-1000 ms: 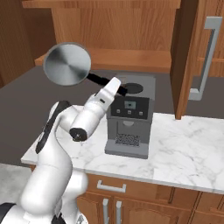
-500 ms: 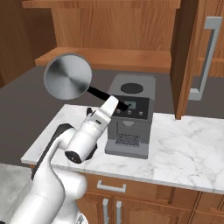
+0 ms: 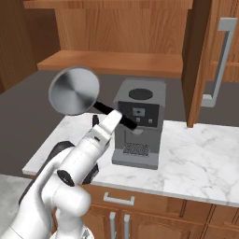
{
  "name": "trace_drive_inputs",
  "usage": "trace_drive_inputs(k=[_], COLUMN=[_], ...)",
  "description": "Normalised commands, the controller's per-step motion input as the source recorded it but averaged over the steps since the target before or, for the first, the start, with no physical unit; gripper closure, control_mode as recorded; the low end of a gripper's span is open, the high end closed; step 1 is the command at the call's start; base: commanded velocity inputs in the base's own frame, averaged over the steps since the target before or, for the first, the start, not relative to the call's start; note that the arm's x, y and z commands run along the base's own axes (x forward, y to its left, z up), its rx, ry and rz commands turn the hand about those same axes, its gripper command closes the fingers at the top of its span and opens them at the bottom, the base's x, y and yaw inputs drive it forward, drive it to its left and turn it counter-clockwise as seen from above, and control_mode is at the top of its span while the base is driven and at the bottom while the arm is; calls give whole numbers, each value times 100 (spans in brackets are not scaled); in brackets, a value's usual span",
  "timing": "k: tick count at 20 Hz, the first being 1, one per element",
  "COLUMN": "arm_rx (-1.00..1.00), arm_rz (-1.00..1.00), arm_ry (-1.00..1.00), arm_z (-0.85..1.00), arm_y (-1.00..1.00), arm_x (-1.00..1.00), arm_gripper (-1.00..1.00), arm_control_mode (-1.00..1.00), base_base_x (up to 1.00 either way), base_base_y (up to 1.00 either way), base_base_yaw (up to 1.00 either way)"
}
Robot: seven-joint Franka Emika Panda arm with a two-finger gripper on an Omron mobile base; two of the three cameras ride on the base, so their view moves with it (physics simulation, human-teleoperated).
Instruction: Pick the pan from the cabinet and place it on the stove. Then turn on the stove burner for the pan.
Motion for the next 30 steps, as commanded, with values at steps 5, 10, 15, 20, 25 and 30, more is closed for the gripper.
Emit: trace_drive_inputs(k=[5, 10, 15, 20, 25, 30], arm_rx=[-5, -4, -3, 0, 0, 0], arm_rz=[-8, -5, -1, 0, 0, 0], arm_ry=[21, 22, 21, 19, 19, 20], arm_z=[13, 18, 19, 18, 15, 16], arm_y=[0, 0, 0, 0, 0, 3], arm_x=[-38, -34, -37, -43, -50, -51], arm_gripper=[100, 100, 100, 100, 100, 100], arm_control_mode=[-100, -100, -100, -100, -100, -100], base_base_x=[0, 0, 0, 0, 0, 0], base_base_y=[0, 0, 0, 0, 0, 0], base_base_yaw=[0, 0, 0, 0, 0, 0])
